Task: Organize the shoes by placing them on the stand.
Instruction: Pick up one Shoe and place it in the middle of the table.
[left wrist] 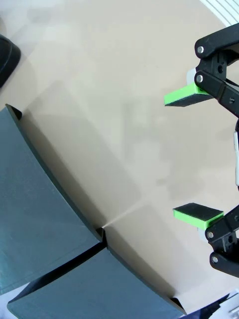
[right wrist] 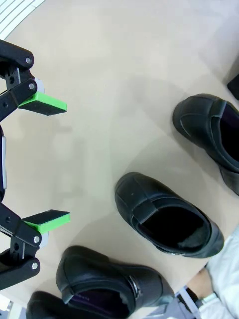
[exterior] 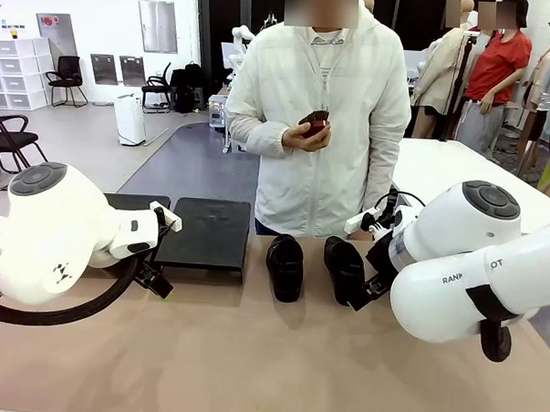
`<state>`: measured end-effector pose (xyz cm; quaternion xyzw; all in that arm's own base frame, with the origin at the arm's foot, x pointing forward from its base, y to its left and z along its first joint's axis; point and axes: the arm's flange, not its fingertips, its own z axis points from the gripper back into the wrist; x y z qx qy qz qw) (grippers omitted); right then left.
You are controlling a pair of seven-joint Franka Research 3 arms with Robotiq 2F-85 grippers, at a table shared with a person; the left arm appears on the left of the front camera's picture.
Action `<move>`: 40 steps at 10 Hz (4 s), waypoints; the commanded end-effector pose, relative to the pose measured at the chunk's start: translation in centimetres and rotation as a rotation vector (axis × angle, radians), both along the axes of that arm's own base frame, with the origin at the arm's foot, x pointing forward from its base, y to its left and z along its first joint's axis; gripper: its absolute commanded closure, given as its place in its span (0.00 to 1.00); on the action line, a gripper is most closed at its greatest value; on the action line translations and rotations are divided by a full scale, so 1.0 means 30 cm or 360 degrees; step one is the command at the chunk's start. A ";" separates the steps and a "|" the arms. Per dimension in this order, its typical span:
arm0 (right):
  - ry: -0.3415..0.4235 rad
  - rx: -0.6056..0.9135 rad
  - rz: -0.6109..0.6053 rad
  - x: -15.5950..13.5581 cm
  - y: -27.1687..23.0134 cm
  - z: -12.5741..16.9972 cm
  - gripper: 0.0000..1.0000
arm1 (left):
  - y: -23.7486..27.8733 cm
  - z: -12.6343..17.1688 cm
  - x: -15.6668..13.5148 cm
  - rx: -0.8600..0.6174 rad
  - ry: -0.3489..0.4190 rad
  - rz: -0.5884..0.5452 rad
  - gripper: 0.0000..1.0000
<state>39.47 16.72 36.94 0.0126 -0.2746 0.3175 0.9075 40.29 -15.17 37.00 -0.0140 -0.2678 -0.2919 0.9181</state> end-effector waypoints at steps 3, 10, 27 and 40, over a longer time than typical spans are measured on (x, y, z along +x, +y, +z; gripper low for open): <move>0.0305 0.0070 0.0019 -0.009 -0.001 0.097 0.00 | -0.039 0.119 -0.040 -0.0131 0.0085 -0.0043 0.00; -0.0080 0.0402 -0.0665 -0.474 -0.449 0.696 0.00 | 0.470 0.498 -0.605 -0.0553 0.0094 0.0047 0.00; -0.0030 0.0343 -0.0536 -0.443 -0.378 0.797 0.00 | 0.352 0.738 -0.485 -0.0548 0.0153 -0.0117 0.00; 0.0152 -0.0139 -0.0751 0.112 -0.433 0.477 0.00 | 0.352 0.738 -0.485 -0.0548 0.0153 -0.0117 0.00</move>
